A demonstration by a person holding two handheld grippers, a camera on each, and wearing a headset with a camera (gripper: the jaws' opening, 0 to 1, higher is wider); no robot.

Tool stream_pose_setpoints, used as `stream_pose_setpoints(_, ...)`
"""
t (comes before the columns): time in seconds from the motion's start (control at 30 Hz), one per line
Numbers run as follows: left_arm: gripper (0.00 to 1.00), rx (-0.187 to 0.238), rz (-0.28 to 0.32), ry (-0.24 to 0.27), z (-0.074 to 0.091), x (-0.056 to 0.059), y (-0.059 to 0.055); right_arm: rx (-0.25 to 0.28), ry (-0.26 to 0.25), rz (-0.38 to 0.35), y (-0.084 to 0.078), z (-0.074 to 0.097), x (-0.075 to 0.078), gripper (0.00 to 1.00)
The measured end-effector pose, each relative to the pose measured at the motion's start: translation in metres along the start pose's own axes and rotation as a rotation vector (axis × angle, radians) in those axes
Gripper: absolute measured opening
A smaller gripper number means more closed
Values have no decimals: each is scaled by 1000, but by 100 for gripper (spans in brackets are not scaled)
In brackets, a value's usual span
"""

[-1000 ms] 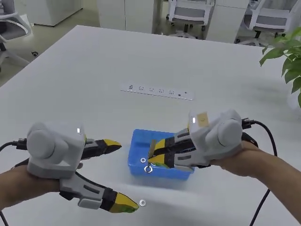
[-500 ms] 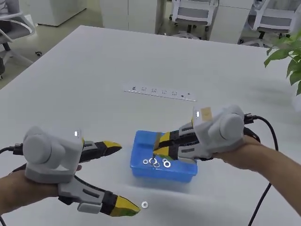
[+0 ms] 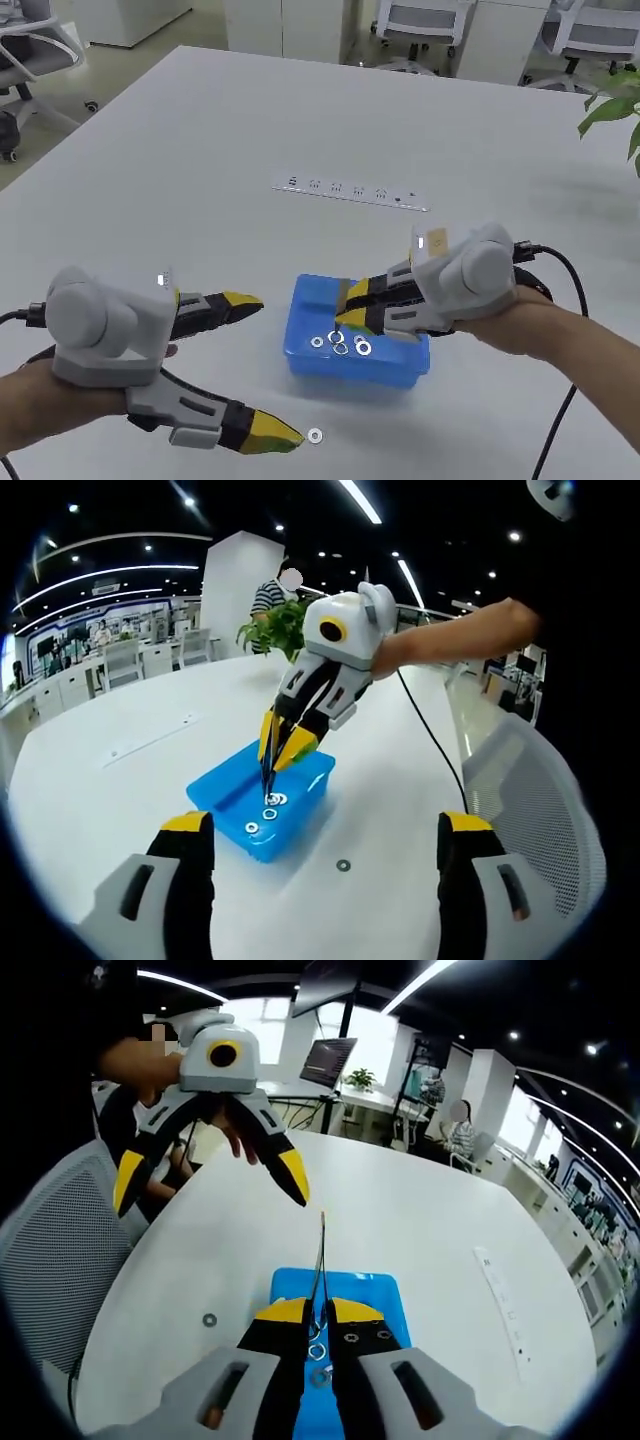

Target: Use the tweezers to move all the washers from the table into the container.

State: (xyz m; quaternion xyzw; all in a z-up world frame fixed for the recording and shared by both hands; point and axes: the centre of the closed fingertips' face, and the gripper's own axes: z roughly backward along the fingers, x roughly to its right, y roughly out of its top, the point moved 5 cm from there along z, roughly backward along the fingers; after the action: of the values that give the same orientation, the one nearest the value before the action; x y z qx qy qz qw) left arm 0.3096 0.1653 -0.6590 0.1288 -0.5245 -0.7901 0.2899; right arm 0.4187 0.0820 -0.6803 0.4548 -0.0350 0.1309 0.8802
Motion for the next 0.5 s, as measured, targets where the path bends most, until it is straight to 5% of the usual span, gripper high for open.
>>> stream_pose_setpoints(0.5, 92, -6, -19, -5, -7, -12, 5, -22, 5, -11, -15, -16, 8, 8)
